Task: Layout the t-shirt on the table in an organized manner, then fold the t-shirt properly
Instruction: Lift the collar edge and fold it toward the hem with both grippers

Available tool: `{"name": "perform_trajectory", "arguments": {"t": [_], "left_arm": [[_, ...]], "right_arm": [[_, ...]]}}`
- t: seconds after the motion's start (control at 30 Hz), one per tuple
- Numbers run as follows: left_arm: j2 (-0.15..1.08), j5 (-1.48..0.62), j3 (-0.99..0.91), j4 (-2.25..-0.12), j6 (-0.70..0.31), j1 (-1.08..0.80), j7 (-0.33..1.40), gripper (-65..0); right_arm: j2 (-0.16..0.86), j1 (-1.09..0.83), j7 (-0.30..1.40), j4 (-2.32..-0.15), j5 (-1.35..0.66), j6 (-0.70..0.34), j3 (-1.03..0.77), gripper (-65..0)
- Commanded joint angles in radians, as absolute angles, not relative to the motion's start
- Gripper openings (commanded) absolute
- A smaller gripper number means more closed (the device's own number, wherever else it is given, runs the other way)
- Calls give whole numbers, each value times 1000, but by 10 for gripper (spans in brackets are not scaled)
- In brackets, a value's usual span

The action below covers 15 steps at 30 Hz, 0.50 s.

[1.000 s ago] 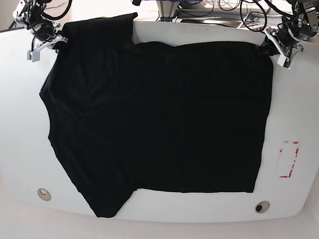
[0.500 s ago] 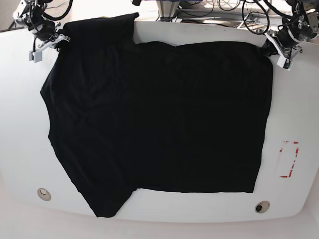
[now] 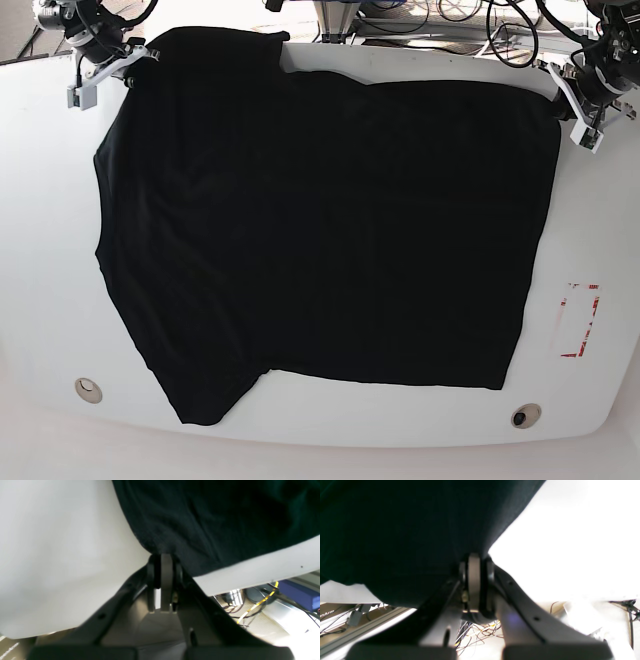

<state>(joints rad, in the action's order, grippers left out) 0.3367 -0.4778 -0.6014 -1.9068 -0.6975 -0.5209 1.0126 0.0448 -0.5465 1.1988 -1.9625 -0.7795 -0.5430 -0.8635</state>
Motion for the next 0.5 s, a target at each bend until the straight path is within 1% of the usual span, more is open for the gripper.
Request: {"name": "perform_trajectory", "arguments": {"t": [0.0, 0.27, 0.47], "left_arm": [[364, -492, -611, -1940, -698, -473, 1020, -650], [386, -487, -641, -1940, -698, -318, 1056, -650], [386, -484, -641, -1934, -698, -211, 1056, -650]], "right_arm": [[59, -516, 1219, -2005, -803, -545, -880, -650], [131, -420, 1277, -2005, -811, -545, -898, -650], [166, -348, 1303, -1998, -805, -545, -898, -650]]}}
